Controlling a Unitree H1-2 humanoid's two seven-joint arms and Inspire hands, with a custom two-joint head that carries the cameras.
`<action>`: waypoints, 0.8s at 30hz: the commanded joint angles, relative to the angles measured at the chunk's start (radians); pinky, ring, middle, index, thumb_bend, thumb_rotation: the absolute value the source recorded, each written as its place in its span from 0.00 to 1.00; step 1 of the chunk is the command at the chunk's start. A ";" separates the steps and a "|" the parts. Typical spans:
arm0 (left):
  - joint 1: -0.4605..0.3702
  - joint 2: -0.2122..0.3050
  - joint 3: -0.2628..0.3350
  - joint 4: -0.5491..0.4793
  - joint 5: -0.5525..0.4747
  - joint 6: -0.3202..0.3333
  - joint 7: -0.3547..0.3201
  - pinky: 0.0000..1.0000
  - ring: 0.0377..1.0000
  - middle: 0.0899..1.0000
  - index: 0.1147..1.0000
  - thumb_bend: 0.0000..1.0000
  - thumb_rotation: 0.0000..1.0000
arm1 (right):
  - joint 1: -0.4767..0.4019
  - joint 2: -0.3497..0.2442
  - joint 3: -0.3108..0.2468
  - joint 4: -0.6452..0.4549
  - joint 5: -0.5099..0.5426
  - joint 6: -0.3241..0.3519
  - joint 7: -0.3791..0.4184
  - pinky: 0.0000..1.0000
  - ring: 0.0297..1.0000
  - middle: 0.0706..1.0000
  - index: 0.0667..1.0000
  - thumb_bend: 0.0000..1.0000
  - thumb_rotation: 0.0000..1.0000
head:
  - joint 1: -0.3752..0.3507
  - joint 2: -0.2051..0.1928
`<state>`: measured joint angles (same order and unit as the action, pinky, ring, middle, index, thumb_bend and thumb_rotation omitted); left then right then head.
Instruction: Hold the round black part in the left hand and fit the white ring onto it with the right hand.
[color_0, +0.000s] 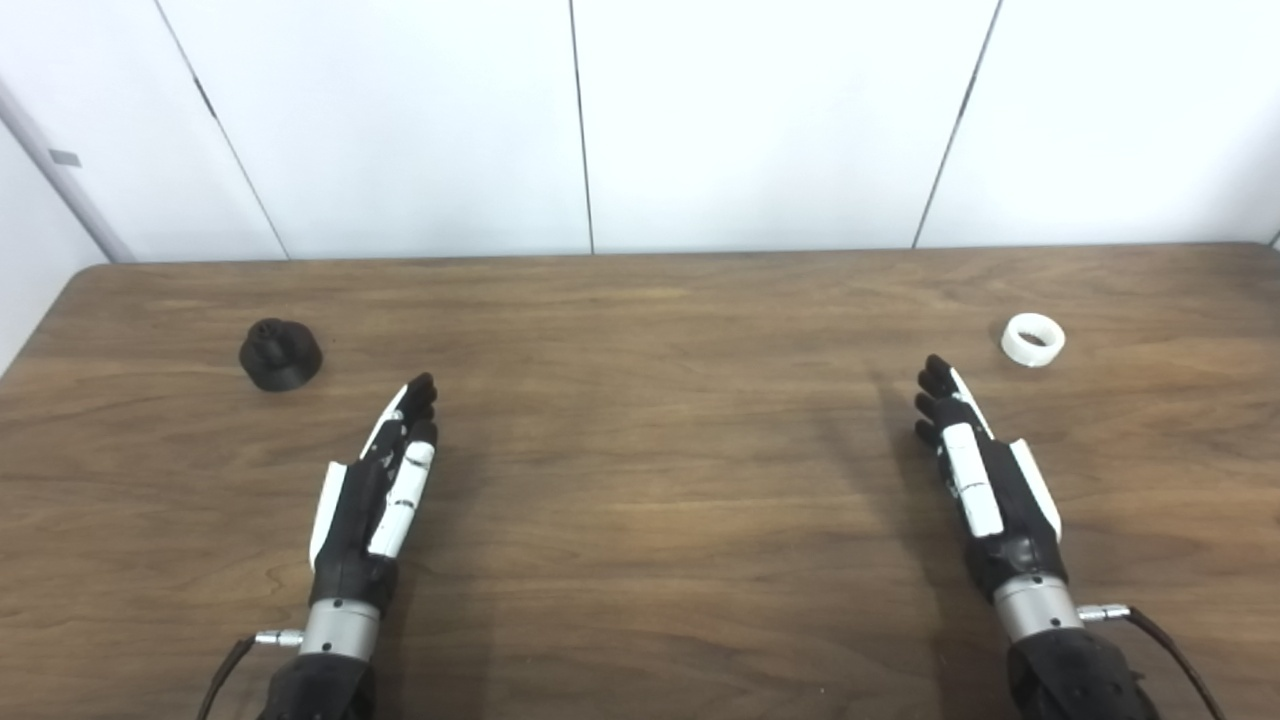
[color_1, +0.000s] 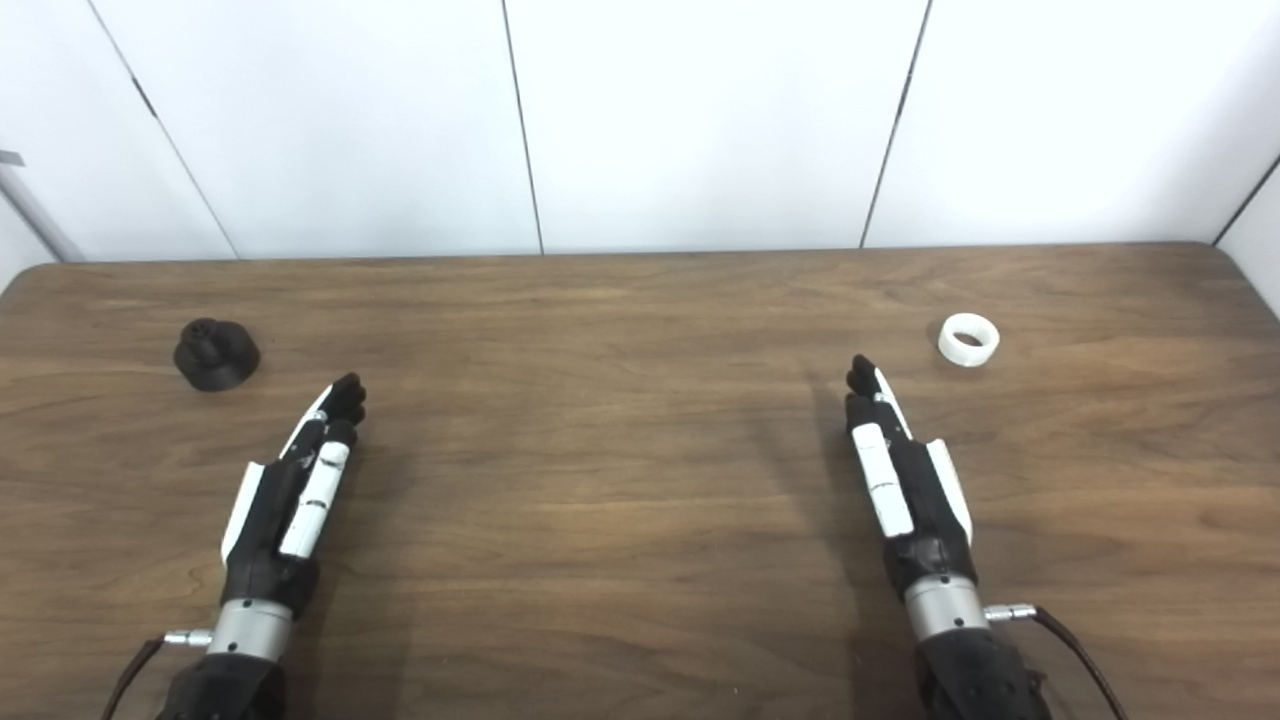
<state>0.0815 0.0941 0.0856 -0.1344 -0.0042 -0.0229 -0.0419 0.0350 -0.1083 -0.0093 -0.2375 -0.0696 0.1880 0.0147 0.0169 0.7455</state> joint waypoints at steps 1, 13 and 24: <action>-0.019 0.010 0.003 -0.027 0.001 -0.007 0.005 1.00 0.96 0.94 0.93 0.43 0.79 | -0.026 -0.001 0.002 -0.035 -0.003 -0.013 0.004 0.95 0.96 0.97 0.98 0.51 1.00 | 0.002 -0.001; 0.002 -0.012 -0.020 -0.031 0.035 -0.007 0.022 1.00 0.98 0.95 0.93 0.42 0.78 | 0.003 -0.028 -0.011 -0.010 -0.004 -0.050 0.005 0.93 0.95 0.95 0.96 0.54 1.00 | 0.131 -0.083; 0.016 -0.046 -0.048 0.022 0.048 -0.061 0.037 1.00 0.98 0.97 0.94 0.46 0.71 | 0.011 -0.073 -0.039 0.070 0.056 -0.130 0.047 0.92 0.93 0.95 0.98 0.58 1.00 | 0.276 -0.198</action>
<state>0.0915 0.0582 0.0491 -0.1227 0.0503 -0.0626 -0.0054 0.0451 -0.1682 -0.0415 -0.1693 -0.0222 0.0663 0.0548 0.2792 0.5614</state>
